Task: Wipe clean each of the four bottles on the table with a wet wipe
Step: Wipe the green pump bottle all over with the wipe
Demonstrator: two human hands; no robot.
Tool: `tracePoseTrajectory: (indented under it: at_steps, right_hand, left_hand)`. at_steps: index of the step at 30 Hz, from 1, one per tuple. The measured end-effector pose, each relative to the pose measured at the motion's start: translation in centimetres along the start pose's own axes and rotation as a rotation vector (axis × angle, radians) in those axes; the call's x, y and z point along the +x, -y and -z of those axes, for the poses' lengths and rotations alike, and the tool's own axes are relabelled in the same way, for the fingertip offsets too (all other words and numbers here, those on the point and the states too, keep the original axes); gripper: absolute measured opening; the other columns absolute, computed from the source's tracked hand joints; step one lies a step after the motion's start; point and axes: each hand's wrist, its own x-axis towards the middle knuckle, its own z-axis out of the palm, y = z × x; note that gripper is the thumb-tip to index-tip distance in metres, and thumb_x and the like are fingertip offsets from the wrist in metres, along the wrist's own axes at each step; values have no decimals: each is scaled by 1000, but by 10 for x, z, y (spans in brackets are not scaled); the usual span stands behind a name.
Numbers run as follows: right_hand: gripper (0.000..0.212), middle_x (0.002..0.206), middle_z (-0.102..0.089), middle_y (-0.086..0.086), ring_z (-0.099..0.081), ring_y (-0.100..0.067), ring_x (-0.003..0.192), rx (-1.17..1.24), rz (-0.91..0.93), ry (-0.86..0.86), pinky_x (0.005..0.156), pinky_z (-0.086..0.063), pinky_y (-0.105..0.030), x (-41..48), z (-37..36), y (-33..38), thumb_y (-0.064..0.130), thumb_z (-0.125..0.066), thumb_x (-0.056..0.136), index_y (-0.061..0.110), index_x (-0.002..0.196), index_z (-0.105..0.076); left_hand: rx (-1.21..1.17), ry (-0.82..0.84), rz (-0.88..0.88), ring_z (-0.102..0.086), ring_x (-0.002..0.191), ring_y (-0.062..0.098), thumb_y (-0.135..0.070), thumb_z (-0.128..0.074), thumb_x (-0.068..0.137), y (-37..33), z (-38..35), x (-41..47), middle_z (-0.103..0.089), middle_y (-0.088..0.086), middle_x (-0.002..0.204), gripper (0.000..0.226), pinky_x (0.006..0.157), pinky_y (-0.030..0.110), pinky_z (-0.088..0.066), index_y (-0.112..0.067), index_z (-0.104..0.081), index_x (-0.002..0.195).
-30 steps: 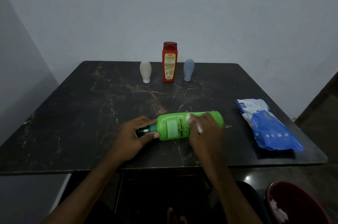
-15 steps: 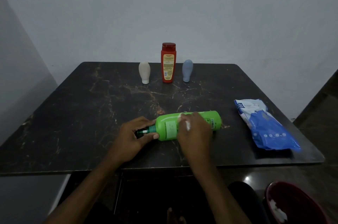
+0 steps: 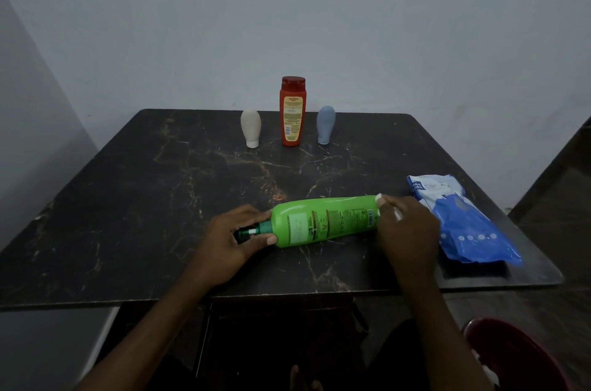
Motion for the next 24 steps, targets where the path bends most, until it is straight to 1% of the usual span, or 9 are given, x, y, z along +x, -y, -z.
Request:
tracePoseTrajectory:
  at_steps: [4,8,9,13,17,19,21,22,24]
  right_hand:
    - [14,84,-64,-3,-61,-21,78,84,33,-19,72,-48,-35,-9,-4,21,21,-58,94,14,89,-69]
    - [14,90,-65,2,-61,-11,80,110,62,97,69,-43,-18,-23,-16,54,20,-57,96,16,98,-70]
    - [14,90,-64,4,-61,-10,80,123,64,114,67,-43,-17,-28,-21,63,21,-56,97,17,98,-70]
    - [20,98,-68,2,-63,-15,88,154,201,163,77,-53,-39,-55,-38,95,26,-51,98,19,105,-69]
    - [22,94,-64,5,-61,-15,84,91,324,208,74,-52,-38,-66,-39,106,27,-49,99,21,100,-69]
    - [20,94,-63,7,-59,-10,81,60,268,225,67,-47,-31,-55,-30,100,30,-48,100,27,104,-68]
    - [17,90,-62,8,-55,-5,72,-7,116,238,59,-38,-23,-35,-17,86,30,-49,100,26,99,-66]
    - [16,88,-63,7,-56,-6,72,-25,37,233,59,-39,-23,-23,-11,74,29,-50,100,24,94,-65]
    - [17,86,-65,4,-61,-15,78,-29,-68,205,69,-48,-31,-4,0,51,29,-52,96,24,92,-68]
  left_hand:
    - [6,-1,-9,-69,88,15,-26,-81,83,-2,0,-1,-70,-6,99,42,75,25,-55,-18,-73,123]
    - [10,-8,-3,-69,88,15,-20,-81,82,-3,0,-1,-71,-5,99,40,77,31,-56,-20,-74,121]
    - [12,-7,-3,-69,88,15,-19,-82,82,-3,-1,-1,-71,-6,98,40,77,32,-56,-21,-74,121]
    - [24,-7,-6,-69,87,16,-25,-82,81,-2,-1,0,-71,-4,97,40,78,37,-55,-22,-75,120]
    - [23,-3,-5,-70,89,17,-27,-81,80,-3,0,-1,-72,-5,98,41,79,37,-55,-21,-75,120]
    - [34,-10,-4,-69,88,15,-24,-83,81,-3,0,-1,-71,-6,98,41,78,36,-55,-20,-75,121]
    - [40,-9,-7,-69,87,15,-23,-83,82,-3,0,-1,-70,-6,98,41,77,35,-55,-20,-74,122]
    - [39,-7,-11,-69,87,15,-25,-82,82,-3,0,-1,-70,-6,98,42,77,35,-55,-20,-73,123]
    - [40,-9,-18,-69,88,14,-31,-80,81,-4,0,-1,-70,-7,99,44,77,35,-55,-20,-73,123]
